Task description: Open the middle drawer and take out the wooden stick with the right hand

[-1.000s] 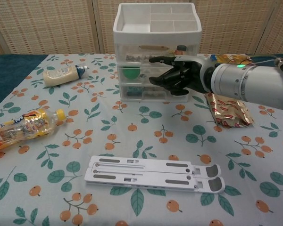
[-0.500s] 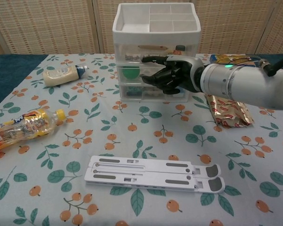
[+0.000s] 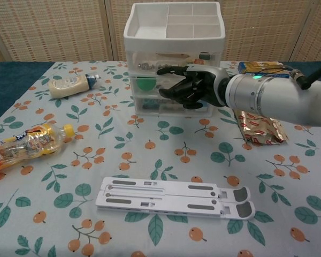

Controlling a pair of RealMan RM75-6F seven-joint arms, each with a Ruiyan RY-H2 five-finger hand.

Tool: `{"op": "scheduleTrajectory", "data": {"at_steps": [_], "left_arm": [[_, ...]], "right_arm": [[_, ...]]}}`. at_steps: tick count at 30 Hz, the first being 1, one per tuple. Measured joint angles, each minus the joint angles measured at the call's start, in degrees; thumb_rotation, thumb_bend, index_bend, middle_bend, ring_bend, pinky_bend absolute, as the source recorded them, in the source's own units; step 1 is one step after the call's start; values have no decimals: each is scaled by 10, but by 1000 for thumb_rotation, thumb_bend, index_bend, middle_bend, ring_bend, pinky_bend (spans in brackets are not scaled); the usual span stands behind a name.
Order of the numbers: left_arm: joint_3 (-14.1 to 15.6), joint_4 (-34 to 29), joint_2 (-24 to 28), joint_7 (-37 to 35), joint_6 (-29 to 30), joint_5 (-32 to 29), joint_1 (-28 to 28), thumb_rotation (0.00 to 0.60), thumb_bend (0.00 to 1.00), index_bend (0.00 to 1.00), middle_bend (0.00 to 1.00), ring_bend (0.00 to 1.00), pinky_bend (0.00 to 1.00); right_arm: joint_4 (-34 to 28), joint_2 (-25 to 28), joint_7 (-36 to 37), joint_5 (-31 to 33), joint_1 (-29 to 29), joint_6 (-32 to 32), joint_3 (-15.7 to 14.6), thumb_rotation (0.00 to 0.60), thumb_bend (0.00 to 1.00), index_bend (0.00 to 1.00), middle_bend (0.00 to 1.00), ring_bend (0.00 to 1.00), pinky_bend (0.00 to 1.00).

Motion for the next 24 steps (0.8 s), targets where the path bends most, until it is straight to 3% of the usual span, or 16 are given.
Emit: {"op": "scheduleTrajectory", "data": {"at_steps": [24], "left_arm": [[3,3,-2,-6,-1,1,1,600,136,99,67,100,106]], "right_arm": [[-64,22,0,-29,-31,26,-32,600,479,107,852,893,949]]}}
